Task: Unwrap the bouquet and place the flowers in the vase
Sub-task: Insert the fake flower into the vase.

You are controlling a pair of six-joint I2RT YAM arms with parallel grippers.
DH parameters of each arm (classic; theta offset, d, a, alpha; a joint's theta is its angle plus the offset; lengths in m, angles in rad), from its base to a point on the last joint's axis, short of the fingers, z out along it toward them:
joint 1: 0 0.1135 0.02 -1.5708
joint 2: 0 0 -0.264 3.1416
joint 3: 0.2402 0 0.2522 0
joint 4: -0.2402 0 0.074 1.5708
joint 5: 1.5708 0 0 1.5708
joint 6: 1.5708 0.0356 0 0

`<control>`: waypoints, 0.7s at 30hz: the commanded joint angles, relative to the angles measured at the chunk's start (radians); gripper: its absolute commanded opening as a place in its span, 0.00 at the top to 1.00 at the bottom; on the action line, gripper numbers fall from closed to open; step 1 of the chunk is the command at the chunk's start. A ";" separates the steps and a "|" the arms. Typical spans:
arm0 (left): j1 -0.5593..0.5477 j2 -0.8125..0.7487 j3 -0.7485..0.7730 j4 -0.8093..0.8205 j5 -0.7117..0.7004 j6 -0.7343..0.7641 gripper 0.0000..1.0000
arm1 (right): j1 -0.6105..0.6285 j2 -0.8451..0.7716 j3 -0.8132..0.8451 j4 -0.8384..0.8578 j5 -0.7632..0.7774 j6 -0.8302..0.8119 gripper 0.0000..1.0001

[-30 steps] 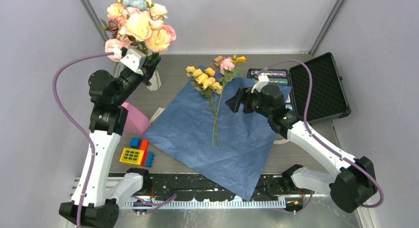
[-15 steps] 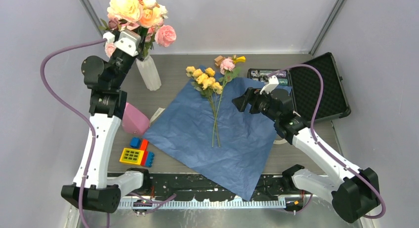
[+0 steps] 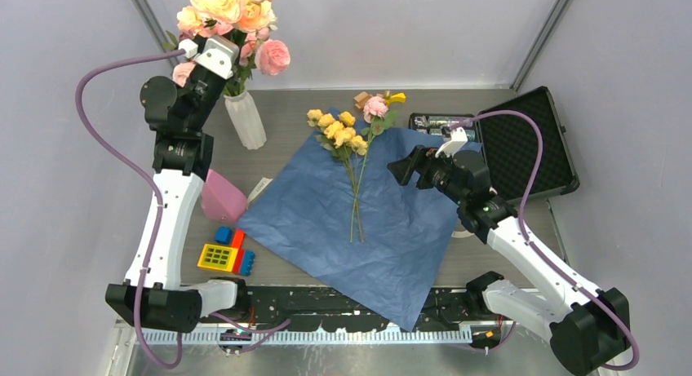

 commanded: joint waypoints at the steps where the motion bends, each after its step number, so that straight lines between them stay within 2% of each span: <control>1: 0.025 -0.007 -0.016 0.108 -0.003 -0.006 1.00 | -0.007 -0.025 0.009 0.042 0.015 0.011 0.14; 21: 0.100 -0.007 -0.178 0.212 -0.010 -0.114 1.00 | -0.013 -0.055 0.011 0.034 0.004 0.015 0.14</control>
